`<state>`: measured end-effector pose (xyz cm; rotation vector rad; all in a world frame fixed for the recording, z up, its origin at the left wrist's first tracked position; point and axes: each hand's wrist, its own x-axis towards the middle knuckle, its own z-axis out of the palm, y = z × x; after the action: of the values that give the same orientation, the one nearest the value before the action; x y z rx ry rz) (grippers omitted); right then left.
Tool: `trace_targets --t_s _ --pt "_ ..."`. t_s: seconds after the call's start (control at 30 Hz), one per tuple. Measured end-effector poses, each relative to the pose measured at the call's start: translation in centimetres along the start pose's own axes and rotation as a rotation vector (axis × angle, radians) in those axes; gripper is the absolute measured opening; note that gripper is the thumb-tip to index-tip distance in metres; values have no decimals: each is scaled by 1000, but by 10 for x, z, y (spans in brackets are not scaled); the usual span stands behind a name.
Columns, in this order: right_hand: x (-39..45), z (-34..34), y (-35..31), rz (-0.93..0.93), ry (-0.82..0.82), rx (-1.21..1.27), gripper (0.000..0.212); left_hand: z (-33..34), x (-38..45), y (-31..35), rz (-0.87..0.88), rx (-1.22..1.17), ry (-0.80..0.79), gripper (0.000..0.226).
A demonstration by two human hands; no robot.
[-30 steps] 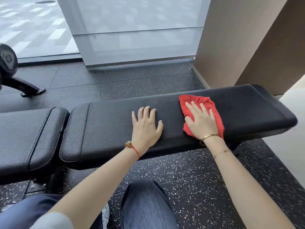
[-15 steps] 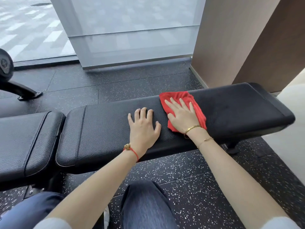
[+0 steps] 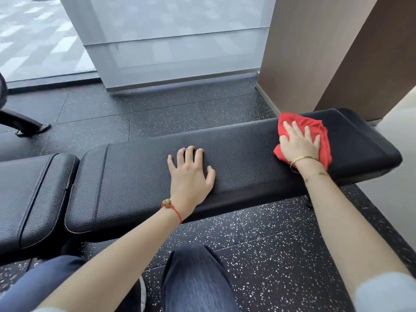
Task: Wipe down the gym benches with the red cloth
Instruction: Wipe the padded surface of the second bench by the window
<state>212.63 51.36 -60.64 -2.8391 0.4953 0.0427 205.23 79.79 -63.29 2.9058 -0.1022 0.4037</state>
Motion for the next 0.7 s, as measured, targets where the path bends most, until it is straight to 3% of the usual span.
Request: trace_targets --t_s 0.1,0.27,0.43,0.7 --pt "10 5 -31 -51 -18 -11 55 0 0 0 -1 6 2 47" --pt "-23 22 -71 -293 -36 -8 57 -1 0 -1 4 -1 9 47" --pt "-70 26 -56 -503 -42 -18 60 0 0 -2 0 -2 7 47" --pt "-46 15 -32 -323 -11 -12 56 -3 -1 -1 -3 2 -6 47"
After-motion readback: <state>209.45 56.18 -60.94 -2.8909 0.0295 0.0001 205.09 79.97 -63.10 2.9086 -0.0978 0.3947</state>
